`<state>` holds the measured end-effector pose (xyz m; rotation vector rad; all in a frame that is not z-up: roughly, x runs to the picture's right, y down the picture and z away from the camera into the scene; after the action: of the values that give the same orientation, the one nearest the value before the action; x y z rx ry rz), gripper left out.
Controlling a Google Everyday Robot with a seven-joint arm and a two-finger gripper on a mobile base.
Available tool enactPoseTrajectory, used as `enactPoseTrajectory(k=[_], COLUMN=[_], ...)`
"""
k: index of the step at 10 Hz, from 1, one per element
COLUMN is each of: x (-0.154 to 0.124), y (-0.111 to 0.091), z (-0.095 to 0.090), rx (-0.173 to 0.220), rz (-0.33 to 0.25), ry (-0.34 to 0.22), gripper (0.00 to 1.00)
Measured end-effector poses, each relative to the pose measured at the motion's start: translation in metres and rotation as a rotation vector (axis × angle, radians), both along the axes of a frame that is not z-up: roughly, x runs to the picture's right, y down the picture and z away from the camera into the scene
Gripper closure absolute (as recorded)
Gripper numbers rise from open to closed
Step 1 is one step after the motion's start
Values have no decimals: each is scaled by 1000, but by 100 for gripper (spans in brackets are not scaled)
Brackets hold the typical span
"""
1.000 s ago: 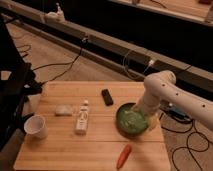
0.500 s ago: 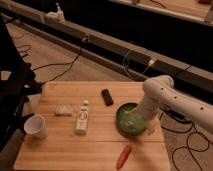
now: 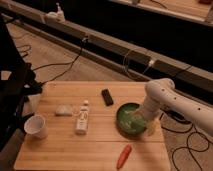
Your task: Pick up the ceramic bowl
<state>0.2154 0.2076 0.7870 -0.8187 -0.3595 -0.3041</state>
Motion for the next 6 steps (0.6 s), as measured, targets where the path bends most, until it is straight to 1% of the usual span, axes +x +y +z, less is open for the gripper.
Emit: enactPoseTrajectory(k=[2,3,4,6], x=[8,10,11,13], y=[11,16,21,26], z=[19,27,34,41], rx=[-26,-38,-49,-56], rz=[52,69,85,114], ry=[6,1,-5,-29], gripper=[20,22,29,49])
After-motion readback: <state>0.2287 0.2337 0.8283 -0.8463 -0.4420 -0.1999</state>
